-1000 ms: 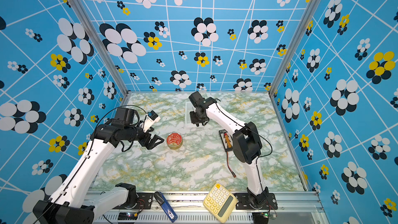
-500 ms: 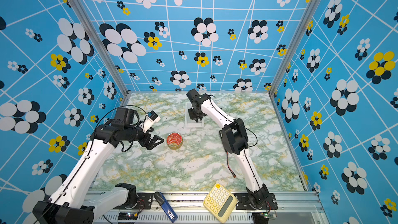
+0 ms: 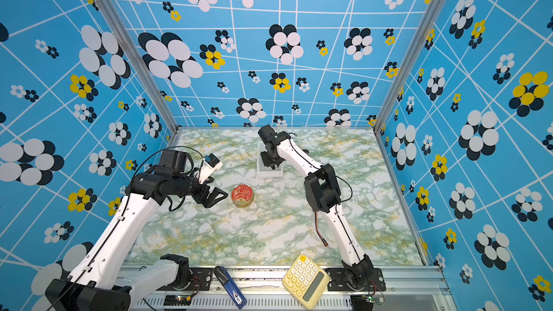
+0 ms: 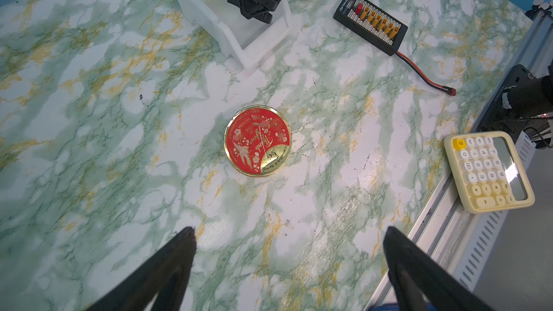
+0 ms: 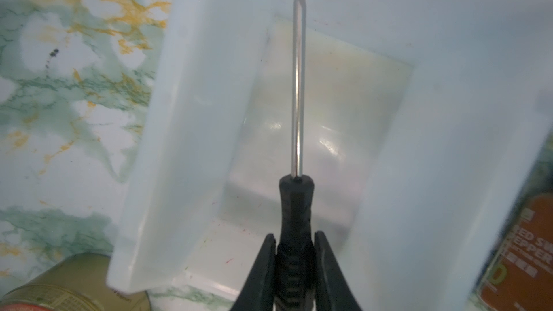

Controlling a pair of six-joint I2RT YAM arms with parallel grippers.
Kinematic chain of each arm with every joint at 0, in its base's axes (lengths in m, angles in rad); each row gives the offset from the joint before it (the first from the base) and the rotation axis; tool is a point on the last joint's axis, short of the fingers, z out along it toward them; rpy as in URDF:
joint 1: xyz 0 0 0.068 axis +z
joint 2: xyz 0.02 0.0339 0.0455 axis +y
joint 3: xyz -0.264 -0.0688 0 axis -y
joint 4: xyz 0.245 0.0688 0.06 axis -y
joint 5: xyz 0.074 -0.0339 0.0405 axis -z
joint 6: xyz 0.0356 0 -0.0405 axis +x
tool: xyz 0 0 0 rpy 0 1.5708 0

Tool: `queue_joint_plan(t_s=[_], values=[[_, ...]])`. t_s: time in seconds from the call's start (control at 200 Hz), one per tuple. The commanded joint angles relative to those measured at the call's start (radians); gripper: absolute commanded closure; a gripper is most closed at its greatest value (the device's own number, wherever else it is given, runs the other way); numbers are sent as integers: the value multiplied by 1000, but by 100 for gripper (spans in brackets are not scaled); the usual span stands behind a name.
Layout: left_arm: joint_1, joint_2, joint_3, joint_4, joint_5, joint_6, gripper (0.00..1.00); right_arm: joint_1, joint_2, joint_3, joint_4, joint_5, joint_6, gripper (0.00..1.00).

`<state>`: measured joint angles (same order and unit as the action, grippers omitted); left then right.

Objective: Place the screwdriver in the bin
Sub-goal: 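Lower the screwdriver into the white bin and open the right gripper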

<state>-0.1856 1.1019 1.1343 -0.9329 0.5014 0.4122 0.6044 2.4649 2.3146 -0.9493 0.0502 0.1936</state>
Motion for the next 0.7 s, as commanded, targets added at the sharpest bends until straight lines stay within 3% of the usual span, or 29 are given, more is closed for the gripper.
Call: queue_joint_plan(t_s=[0.0,0.695], values=[[1,-5,1,-21,26,5,1,-6,46,36,5,9,-19,76],[2,-7,2,-25,38,2,1,-5,62,66,-5,21,-29,69]])
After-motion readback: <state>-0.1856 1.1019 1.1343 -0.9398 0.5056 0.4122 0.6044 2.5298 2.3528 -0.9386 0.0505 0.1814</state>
